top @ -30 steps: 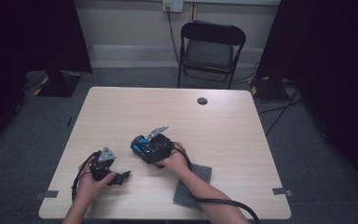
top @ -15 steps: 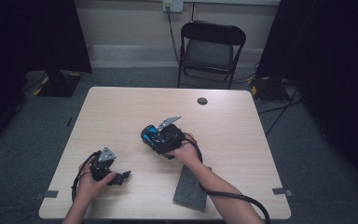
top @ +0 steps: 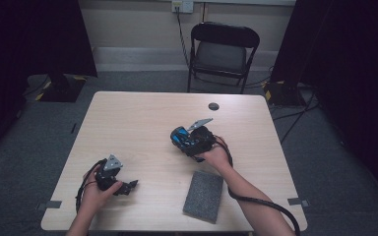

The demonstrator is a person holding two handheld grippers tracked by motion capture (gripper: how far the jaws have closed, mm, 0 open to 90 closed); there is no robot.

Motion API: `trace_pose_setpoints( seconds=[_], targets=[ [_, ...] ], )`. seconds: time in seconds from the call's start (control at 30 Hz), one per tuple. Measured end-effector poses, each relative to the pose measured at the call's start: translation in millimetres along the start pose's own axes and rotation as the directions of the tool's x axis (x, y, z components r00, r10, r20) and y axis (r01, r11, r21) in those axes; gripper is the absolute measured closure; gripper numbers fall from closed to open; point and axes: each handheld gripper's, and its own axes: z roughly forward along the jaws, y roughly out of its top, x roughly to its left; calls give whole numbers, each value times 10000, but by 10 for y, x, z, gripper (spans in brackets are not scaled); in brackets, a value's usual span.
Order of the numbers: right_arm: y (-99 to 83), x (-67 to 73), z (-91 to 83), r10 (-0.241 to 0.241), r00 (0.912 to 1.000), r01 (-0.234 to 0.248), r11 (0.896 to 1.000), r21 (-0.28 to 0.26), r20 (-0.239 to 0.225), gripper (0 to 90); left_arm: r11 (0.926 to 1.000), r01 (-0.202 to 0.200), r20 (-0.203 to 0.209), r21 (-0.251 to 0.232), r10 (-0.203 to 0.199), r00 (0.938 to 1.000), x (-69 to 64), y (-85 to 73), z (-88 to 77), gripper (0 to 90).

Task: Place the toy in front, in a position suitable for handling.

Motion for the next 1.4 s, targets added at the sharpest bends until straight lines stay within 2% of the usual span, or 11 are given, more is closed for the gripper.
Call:
trace_pose_setpoints(
  seconds=[0.3,0.4,0.57,0.73,0.8,0.93,1.07,1.27,1.4],
  targets=[
    [-219,-219,15,204,9995,-212,9993,301,248,258,10000,4,-3,1,-4,10000,0,0,0,0],
    [-279,-251,37,122,9992,-140,9989,456,382,258,10000,2,-5,0,-2,10000,0,0,0,0],
    [-354,-299,39,117,9994,-132,9988,480,321,257,10000,-2,-3,2,2,10000,0,0,0,0],
    [-382,-328,25,146,9995,-157,9992,377,284,256,10000,2,-2,3,-2,10000,0,0,0,0],
    [-380,-332,5,223,9995,-226,9996,141,239,269,10000,0,-2,4,0,10000,0,0,0,0],
    [-366,-330,-6,97,9996,-105,9996,263,276,269,10000,-1,-2,4,1,10000,0,0,0,0],
    [-389,-329,-9,73,9996,-76,9999,113,284,267,10000,-8,3,3,8,10000,0,0,0,0],
    [-394,-325,-66,-113,9995,120,9997,-229,307,182,10000,-1,-1,5,1,10000,0,0,0,0],
    [-438,-345,-137,91,9998,-83,9993,-378,191,165,10000,-1,-1,4,1,10000,0,0,0,0]
  ],
)
